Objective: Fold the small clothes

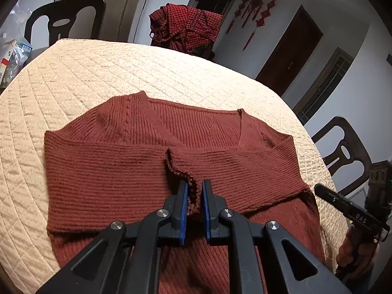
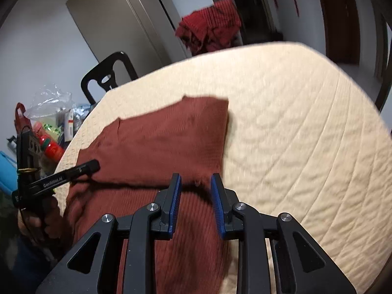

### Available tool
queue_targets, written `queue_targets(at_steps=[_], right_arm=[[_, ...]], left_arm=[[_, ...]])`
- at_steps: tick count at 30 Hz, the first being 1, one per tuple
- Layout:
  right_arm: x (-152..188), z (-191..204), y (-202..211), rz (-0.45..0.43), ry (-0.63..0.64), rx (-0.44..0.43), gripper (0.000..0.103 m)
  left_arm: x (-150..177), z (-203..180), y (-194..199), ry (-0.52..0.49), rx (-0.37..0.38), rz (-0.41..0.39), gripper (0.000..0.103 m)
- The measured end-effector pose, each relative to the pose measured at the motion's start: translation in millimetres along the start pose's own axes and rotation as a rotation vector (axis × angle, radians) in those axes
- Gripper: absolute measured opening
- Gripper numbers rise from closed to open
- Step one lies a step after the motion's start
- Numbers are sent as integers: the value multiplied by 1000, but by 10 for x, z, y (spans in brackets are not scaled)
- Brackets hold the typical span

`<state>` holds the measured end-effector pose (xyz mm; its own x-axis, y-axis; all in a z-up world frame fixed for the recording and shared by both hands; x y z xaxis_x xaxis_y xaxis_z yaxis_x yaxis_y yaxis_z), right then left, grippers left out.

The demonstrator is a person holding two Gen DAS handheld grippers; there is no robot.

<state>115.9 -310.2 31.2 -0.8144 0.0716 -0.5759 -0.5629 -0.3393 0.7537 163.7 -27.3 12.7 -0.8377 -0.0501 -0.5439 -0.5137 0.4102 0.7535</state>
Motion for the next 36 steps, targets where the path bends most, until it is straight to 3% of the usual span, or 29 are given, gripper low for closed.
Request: queue_targets(at_steps=[6, 7, 11, 15, 17, 20, 21, 24, 27, 30, 31, 32, 36], right_arm=[[-95, -65, -413, 117, -20, 47, 29], [-102, -104, -418, 116, -31, 44, 13], [-119, -294, -292, 74, -60, 65, 9], [-107, -353, -281, 95, -60, 57, 10], [-109, -303, -236, 91, -39, 60, 19], [-148, -307, -159, 66, -31, 56, 21], [-176, -316, -156, 62, -34, 55, 21], [-289, -371, -220, 63, -51, 44, 22], [-417, -402, -337, 73, -60, 22, 22], [-509, -433, -490, 98, -68, 14, 22], [-529, -432, -531, 101, -59, 27, 19], [-550, -431, -560, 95, -50, 43, 8], [-596, -505, -551, 67, -70, 38, 8]], left_arm=[[-61, -128, -68, -42, 6, 11, 13], [-73, -155, -72, -49, 10, 13, 13], [-112, -259, -36, -75, 37, -6, 13], [-97, -219, -173, -78, 7, 25, 13], [-54, -138, -206, -58, -2, 42, 13], [-19, -46, -107, -32, 19, 36, 13], [-26, -15, -87, -19, 26, 38, 14], [-113, 66, -72, 19, 17, 32, 30], [-211, 10, -156, 22, 51, 52, 30], [-249, -99, -320, -14, 21, 104, 29], [-249, -139, -328, -35, 11, 97, 17], [-253, -196, -328, -63, 3, 94, 10], [-309, -375, -164, -134, 5, -1, 10]])
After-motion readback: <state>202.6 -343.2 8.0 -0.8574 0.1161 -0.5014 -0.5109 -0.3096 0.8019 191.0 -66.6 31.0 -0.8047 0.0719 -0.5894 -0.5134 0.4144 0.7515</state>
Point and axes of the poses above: each gripper's, at about its wrist camera, not at the fingertips, and y roughly against the way its jaws point, z to its left, x to its underside, the point moved 2 cm from there along -y, roughly the way its jaws point, and after that the axes turned 5 degrees about z, right-handed, at the moved point
